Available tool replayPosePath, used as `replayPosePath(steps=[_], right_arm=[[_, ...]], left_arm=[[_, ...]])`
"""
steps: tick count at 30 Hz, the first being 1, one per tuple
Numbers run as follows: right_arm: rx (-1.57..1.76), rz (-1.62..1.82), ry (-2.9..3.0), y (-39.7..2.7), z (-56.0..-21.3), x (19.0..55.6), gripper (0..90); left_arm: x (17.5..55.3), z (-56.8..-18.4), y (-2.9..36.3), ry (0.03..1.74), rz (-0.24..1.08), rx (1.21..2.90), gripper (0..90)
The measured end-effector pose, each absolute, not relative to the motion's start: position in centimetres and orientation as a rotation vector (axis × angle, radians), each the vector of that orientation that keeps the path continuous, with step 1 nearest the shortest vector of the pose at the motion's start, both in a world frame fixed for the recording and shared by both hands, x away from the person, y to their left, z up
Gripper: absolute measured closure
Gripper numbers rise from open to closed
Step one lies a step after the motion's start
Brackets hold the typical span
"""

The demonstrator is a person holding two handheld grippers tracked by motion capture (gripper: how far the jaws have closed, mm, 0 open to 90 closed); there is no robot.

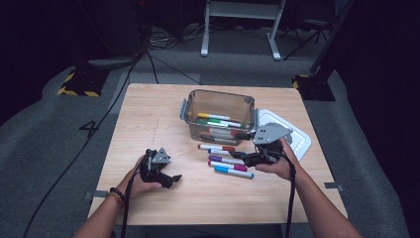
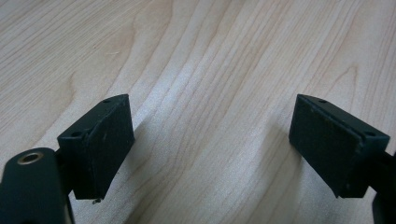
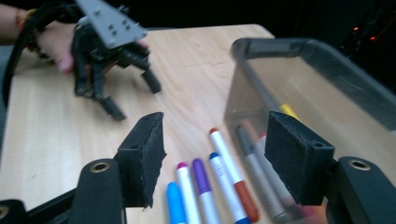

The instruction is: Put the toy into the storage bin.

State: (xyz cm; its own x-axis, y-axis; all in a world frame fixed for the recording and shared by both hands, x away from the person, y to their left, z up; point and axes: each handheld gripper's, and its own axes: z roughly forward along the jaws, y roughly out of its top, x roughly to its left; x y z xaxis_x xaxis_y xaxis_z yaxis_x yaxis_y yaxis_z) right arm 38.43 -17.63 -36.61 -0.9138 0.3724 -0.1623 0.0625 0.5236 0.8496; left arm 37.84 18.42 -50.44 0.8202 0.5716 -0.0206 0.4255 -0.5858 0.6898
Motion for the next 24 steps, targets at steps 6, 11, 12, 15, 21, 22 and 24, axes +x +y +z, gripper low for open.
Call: replayPosePath(steps=[6, 11, 12, 15, 21, 22, 24], right_arm=[[0.365, 1.297, 2.528, -17.6, -39.8, 37.4, 39.1], [0.358, 1.240, 2.601, -17.1, -42.6, 37.1, 39.4], [0.350, 1.225, 2.626, -16.8, -43.5, 37.1, 39.5], [0.349, 1.205, 2.653, -16.3, -44.7, 37.0, 39.6], [0.354, 1.142, 2.699, -15.5, -46.8, 37.5, 39.4], [0.351, 1.127, 2.704, -15.4, -47.0, 37.5, 39.4], [0.361, 1.121, 2.715, -15.3, -47.4, 37.7, 39.4]], left_arm=[[37.8, -50.4, 18.4, 0.727, 0.264, 2.284, 14.3], [37.8, -50.4, 18.4, 0.727, 0.264, 2.283, 14.2], [37.8, -50.4, 18.4, 0.727, 0.264, 2.284, 14.2], [37.8, -50.4, 18.4, 0.727, 0.264, 2.283, 14.2], [37.8, -50.4, 18.4, 0.727, 0.264, 2.282, 14.2], [37.8, -50.4, 18.4, 0.727, 0.264, 2.282, 14.2], [37.8, -50.5, 18.4, 0.727, 0.264, 2.282, 14.2]])
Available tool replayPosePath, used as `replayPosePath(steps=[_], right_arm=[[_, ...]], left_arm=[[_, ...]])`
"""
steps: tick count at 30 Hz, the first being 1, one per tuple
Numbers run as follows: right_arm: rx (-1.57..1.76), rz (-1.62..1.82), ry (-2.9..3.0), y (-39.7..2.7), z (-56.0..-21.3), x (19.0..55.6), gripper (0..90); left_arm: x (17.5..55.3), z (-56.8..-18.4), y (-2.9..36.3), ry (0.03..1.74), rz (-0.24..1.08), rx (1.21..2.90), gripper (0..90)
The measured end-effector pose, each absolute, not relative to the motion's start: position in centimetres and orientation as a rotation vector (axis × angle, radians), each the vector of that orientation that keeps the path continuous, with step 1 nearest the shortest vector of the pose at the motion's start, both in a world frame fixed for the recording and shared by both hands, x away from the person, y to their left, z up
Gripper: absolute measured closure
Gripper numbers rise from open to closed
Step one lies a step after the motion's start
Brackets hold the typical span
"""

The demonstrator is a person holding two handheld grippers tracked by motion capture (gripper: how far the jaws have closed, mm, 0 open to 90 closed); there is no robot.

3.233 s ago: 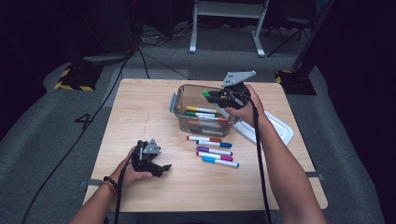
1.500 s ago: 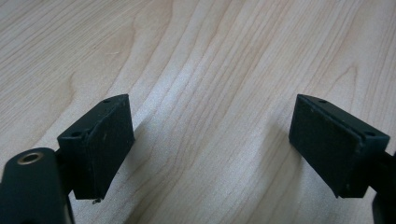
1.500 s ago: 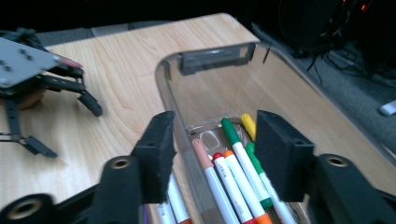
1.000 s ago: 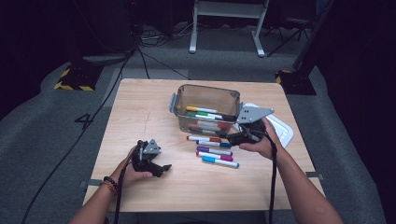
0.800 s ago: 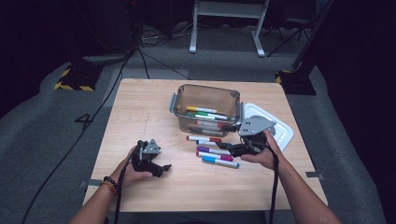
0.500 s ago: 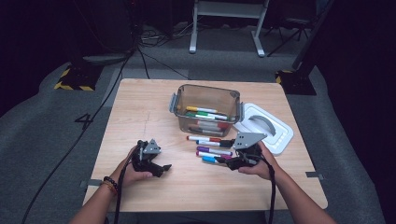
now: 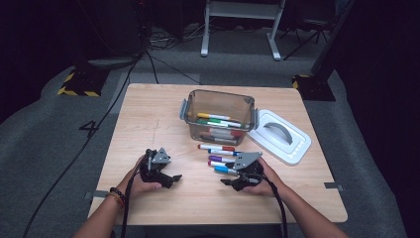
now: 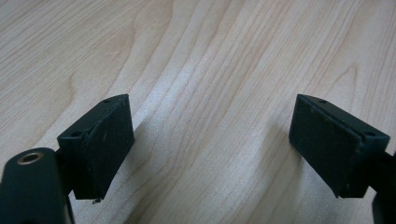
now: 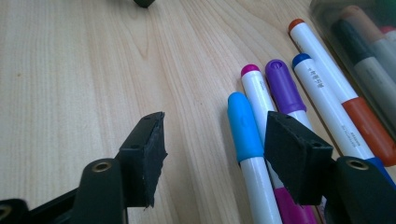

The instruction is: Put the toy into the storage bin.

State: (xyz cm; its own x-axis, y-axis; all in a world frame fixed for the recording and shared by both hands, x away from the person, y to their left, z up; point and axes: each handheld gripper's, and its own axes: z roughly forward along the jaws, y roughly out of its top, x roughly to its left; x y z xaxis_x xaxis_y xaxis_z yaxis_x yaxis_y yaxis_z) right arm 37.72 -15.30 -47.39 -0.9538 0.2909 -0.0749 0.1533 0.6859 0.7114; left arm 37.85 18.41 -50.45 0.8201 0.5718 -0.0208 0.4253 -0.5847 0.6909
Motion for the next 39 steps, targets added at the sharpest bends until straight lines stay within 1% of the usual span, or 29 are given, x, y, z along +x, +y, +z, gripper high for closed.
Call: replayPosePath(steps=[11, 14, 15, 20, 22, 23, 32, 39], right_arm=[[0.358, 1.074, 2.755, -14.2, -48.7, 38.3, 39.9], [0.355, 1.045, 2.777, -13.9, -49.0, 38.3, 43.8], [0.358, 1.048, 2.781, -13.9, -49.0, 38.3, 46.3], [0.354, 1.083, 2.836, -14.0, -49.0, 38.2, 68.4], [0.365, 1.076, 2.835, -13.9, -49.0, 38.1, 73.7], [0.366, 1.077, 2.835, -14.0, -49.0, 38.1, 74.9], [0.335, 1.100, 2.821, -14.3, -48.9, 37.8, 75.5], [0.333, 1.193, 2.755, -15.3, -47.0, 37.6, 75.5]], left_arm=[[37.8, -50.5, 18.4, 0.730, 0.262, 2.280, 14.2], [37.8, -50.5, 18.4, 0.730, 0.262, 2.280, 14.2], [37.8, -50.5, 18.4, 0.730, 0.262, 2.280, 14.2], [37.8, -50.5, 18.4, 0.730, 0.263, 2.280, 14.3], [37.8, -50.5, 18.4, 0.729, 0.263, 2.280, 14.3], [37.8, -50.5, 18.4, 0.729, 0.263, 2.280, 14.2], [37.8, -50.5, 18.4, 0.729, 0.262, 2.280, 14.3], [37.9, -50.4, 18.4, 0.726, 0.264, 2.282, 14.2]])
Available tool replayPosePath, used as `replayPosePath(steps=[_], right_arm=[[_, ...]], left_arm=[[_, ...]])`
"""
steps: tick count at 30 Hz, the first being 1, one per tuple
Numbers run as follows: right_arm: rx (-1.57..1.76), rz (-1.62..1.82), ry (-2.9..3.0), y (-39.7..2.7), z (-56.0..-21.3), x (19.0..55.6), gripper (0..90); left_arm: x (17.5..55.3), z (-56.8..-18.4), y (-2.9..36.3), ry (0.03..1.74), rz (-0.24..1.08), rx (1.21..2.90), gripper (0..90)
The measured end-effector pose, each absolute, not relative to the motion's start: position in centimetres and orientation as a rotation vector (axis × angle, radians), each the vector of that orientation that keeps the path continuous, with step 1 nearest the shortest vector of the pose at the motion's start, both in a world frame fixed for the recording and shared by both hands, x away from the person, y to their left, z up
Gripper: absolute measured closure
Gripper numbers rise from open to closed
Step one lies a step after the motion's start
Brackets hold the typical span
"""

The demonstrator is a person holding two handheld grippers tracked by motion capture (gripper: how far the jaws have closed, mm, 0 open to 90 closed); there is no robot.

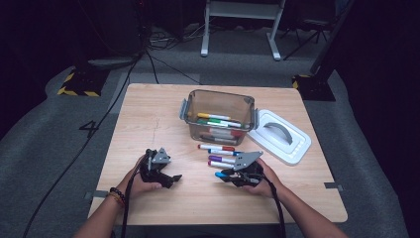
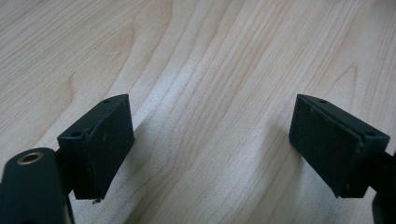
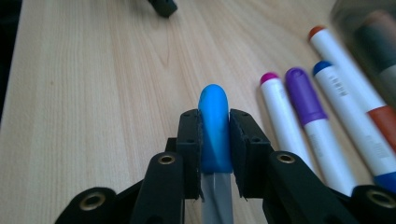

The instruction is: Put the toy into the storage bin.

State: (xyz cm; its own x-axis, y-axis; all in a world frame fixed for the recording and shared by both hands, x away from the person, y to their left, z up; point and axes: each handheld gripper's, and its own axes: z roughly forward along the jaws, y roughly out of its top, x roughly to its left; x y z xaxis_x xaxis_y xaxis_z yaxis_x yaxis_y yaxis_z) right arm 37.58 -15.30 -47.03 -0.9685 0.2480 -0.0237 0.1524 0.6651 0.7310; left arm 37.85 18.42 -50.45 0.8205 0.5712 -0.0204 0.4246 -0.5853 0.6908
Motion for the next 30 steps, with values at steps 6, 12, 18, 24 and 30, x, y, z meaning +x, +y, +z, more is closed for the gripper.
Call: replayPosePath(steps=[6, 12, 18, 24, 30], right_arm=[[0.339, 1.267, 2.687, -16.3, -45.0, 37.5, 75.5], [0.331, 1.320, 2.627, -17.0, -42.6, 37.2, 75.5], [0.324, 1.369, 2.542, -17.7, -39.2, 37.2, 75.5], [0.324, 1.397, 2.469, -18.2, -35.5, 37.8, 75.5], [0.329, 1.405, 2.420, -18.2, -32.6, 39.1, 75.5]], left_arm=[[37.9, -50.5, 18.4, 0.726, 0.263, 2.281, 14.2], [37.9, -50.5, 18.4, 0.726, 0.263, 2.282, 14.2], [37.9, -50.5, 18.4, 0.726, 0.264, 2.282, 14.2], [37.9, -50.4, 18.4, 0.726, 0.264, 2.282, 14.2], [37.9, -50.4, 18.4, 0.726, 0.264, 2.283, 14.2]])
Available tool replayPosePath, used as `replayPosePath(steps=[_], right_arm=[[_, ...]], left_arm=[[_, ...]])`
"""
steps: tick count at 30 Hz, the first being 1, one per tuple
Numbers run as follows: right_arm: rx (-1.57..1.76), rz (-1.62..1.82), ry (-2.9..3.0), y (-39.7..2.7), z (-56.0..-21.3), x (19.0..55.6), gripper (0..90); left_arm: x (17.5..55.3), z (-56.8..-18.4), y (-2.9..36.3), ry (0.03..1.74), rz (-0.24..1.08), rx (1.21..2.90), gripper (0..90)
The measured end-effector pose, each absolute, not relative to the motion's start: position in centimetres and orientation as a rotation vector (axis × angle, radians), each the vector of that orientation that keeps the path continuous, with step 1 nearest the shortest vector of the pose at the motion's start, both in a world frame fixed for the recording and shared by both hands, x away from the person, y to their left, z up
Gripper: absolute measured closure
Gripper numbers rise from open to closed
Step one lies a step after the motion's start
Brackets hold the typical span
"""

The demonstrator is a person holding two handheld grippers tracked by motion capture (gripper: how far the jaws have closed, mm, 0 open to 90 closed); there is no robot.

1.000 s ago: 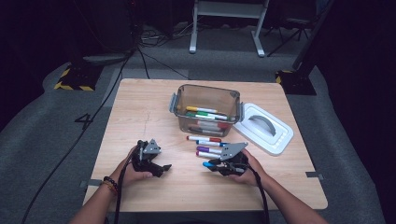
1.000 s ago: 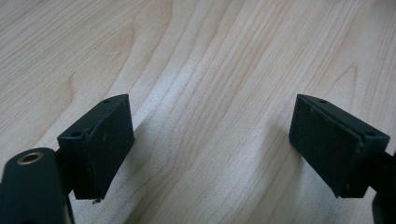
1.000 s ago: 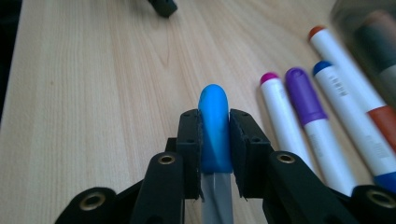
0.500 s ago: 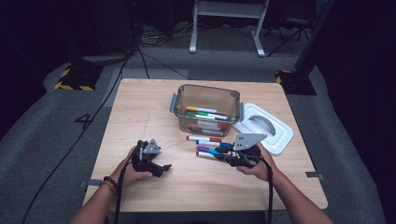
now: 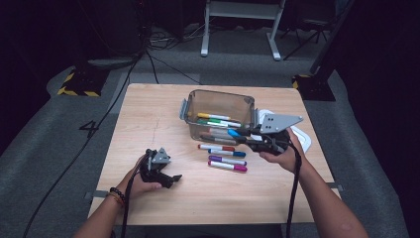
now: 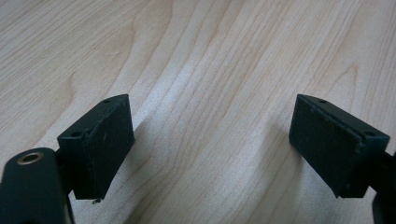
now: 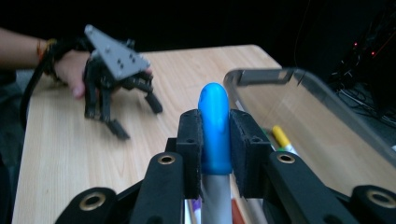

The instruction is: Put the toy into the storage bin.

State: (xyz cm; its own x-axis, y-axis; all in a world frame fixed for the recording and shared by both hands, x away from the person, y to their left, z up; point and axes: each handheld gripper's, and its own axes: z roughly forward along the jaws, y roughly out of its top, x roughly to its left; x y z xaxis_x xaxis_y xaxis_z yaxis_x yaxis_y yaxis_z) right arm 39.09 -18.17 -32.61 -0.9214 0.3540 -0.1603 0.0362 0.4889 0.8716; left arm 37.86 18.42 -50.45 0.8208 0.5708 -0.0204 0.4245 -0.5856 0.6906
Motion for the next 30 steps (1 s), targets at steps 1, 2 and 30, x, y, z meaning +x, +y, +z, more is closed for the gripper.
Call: replayPosePath(steps=[1, 2, 30], right_arm=[[0.328, 1.403, 2.414, -18.1, -32.2, 39.4, 75.5], [0.329, 1.402, 2.406, -18.0, -31.8, 39.6, 75.5], [0.405, 1.282, 2.474, -11.6, -31.2, 48.9, 75.5]], left_arm=[[37.9, -50.4, 18.4, 0.726, 0.264, 2.282, 14.2], [37.9, -50.4, 18.4, 0.726, 0.264, 2.283, 14.2], [37.9, -50.4, 18.3, 0.718, 0.259, 2.289, 13.8]])
